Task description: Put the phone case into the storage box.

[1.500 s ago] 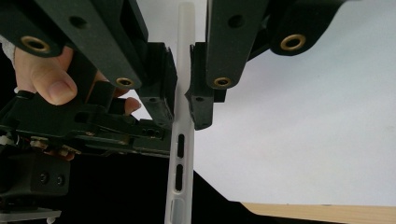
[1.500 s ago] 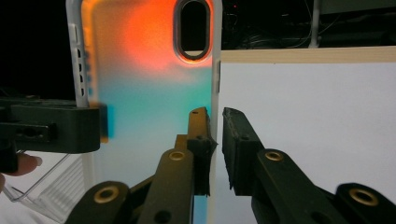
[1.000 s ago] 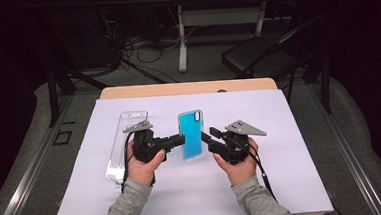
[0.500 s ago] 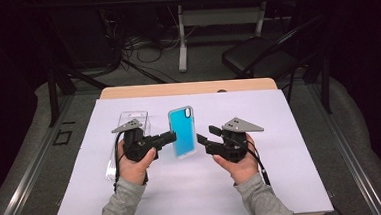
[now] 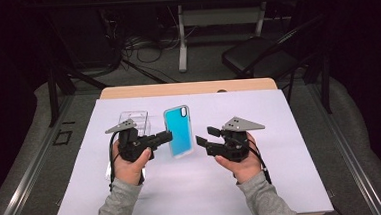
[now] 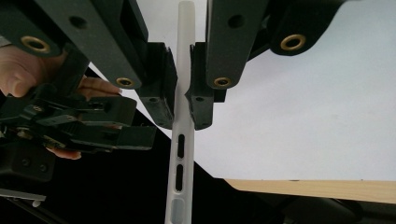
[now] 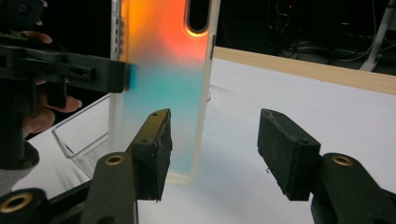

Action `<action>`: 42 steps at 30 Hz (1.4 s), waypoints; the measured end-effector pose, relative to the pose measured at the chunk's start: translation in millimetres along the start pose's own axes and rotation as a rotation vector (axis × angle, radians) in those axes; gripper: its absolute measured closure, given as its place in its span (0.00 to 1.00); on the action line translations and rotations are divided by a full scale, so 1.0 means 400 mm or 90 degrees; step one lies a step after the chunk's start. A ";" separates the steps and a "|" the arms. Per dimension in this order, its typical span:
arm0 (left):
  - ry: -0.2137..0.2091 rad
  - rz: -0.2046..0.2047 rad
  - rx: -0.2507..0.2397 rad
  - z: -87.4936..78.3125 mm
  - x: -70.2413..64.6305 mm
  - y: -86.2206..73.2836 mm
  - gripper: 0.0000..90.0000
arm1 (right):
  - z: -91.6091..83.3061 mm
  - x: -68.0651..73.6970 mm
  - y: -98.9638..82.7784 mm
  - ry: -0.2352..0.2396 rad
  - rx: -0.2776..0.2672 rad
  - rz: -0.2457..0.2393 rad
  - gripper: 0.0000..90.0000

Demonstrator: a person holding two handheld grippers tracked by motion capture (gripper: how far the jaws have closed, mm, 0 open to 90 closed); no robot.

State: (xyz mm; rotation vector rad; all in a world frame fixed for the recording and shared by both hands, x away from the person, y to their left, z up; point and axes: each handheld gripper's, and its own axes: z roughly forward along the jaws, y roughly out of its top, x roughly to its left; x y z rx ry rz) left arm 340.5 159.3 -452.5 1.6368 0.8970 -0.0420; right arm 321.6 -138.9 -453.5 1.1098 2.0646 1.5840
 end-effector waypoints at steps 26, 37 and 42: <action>-0.027 0.029 0.016 -0.028 -0.004 0.005 0.91 | -0.031 -0.039 0.019 0.053 0.029 -0.002 0.18; -0.047 0.038 0.024 -0.026 -0.005 -0.001 0.91 | -0.039 -0.042 0.019 0.089 0.037 -0.016 0.29; -0.052 0.039 0.030 -0.021 -0.007 -0.004 0.91 | -0.044 -0.043 0.018 0.098 0.033 -0.032 0.33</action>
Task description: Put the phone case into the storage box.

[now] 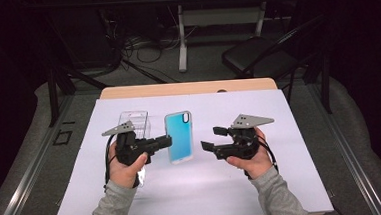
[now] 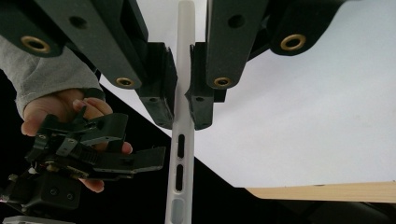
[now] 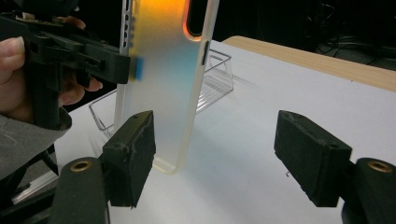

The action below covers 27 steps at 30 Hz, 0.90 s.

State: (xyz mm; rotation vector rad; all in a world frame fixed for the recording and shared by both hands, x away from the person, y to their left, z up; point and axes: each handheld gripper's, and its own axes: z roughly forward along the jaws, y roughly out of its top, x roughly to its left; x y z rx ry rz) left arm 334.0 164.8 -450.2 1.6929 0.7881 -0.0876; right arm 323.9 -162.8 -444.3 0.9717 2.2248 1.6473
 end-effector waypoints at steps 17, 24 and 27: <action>-0.027 0.002 0.002 0.010 -0.002 -0.007 0.91 | -0.005 -0.006 -0.001 0.015 0.005 -0.015 0.52; -0.037 0.008 0.010 0.019 -0.011 -0.009 0.91 | -0.010 -0.006 0.000 0.030 0.007 -0.017 0.55; -0.041 0.010 0.012 0.022 -0.016 -0.009 0.91 | -0.012 -0.005 0.001 0.035 0.007 -0.017 0.56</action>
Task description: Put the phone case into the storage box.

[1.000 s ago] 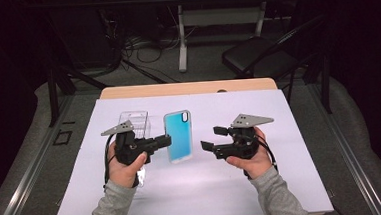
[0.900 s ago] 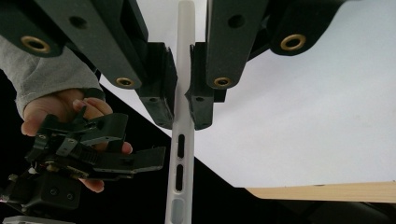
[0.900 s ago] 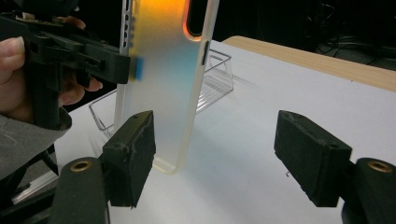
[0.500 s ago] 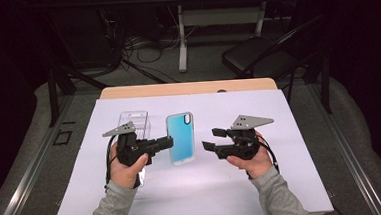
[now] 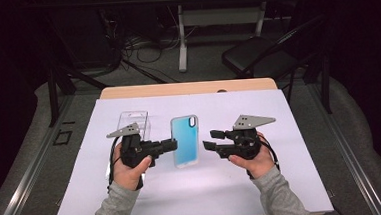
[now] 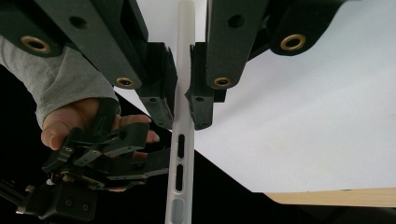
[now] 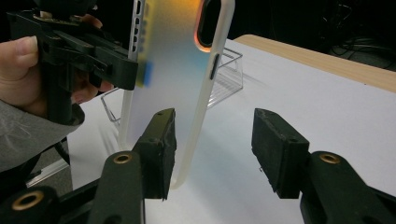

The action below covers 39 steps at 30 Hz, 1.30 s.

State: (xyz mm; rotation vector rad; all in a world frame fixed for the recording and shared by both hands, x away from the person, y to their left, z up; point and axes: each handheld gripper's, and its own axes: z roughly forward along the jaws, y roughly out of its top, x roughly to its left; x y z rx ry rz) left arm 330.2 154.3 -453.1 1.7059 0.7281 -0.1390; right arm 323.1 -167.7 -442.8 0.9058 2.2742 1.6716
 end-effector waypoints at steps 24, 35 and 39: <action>-0.035 0.001 0.004 0.022 -0.016 -0.006 0.91 | 0.012 0.008 -0.007 0.035 -0.013 0.046 0.63; -0.043 0.002 0.006 0.029 -0.023 -0.008 0.91 | 0.019 0.004 -0.012 0.053 -0.008 0.064 0.71; -0.043 0.000 0.006 0.031 -0.024 -0.009 0.91 | 0.019 0.002 -0.014 0.054 -0.007 0.073 0.74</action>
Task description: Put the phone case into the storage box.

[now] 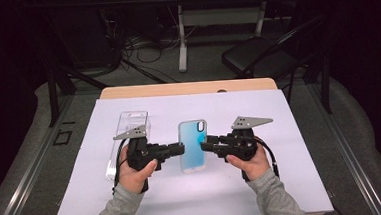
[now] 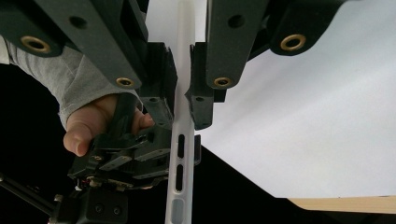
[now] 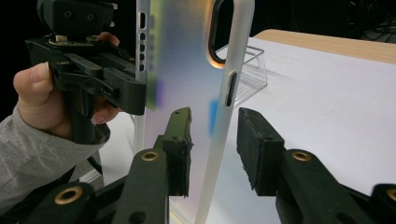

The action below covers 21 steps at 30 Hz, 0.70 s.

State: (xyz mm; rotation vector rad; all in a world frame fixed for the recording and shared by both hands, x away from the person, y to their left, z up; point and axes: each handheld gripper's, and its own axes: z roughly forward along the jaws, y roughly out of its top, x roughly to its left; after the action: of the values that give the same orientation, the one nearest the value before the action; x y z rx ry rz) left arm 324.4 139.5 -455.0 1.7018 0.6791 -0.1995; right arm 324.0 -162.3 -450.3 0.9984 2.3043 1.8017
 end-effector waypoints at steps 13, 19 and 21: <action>-0.002 0.001 0.005 0.005 0.001 -0.002 0.91 | -0.004 -0.008 0.000 0.014 -0.007 0.026 0.80; -0.002 0.000 0.007 0.005 0.000 -0.002 0.91 | -0.004 -0.008 -0.001 0.015 -0.005 0.026 0.81; -0.003 -0.002 0.007 0.005 0.000 -0.003 0.91 | -0.004 -0.008 -0.001 0.015 -0.005 0.027 0.81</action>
State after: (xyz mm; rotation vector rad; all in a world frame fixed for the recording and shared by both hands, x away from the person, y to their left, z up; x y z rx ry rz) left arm 324.3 137.6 -456.4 1.7098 0.6786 -0.2096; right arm 325.8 -165.2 -451.2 1.0392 2.3047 1.8457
